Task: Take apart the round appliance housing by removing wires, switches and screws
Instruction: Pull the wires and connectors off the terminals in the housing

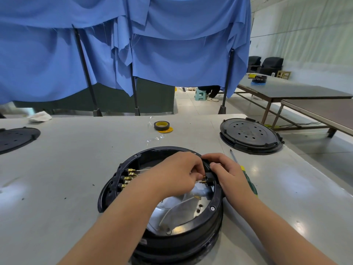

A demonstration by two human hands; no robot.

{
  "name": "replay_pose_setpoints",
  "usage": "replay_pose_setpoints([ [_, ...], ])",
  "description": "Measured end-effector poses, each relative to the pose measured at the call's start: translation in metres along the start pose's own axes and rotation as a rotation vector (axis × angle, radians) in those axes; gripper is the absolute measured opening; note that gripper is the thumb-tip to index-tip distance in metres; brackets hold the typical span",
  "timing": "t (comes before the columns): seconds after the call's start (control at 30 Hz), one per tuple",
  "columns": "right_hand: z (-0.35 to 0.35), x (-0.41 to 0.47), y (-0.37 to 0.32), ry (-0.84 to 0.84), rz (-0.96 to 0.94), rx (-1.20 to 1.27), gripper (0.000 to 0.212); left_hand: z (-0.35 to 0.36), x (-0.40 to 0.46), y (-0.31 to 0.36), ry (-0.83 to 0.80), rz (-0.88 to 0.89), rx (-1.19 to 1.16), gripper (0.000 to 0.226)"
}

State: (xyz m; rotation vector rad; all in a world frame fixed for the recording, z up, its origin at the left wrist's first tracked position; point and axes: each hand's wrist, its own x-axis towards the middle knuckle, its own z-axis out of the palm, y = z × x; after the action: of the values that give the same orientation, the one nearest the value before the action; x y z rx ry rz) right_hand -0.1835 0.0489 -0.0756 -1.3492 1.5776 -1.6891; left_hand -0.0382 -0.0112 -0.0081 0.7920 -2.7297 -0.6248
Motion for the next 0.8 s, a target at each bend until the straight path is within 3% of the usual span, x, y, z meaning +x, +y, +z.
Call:
replay_pose_setpoints([
  [0.8,-0.0004,0.0001,0.0000,-0.002,0.020,0.004,0.036,-0.0020,-0.0017,0.0047,-0.052,-0.074,0.024,0.010],
])
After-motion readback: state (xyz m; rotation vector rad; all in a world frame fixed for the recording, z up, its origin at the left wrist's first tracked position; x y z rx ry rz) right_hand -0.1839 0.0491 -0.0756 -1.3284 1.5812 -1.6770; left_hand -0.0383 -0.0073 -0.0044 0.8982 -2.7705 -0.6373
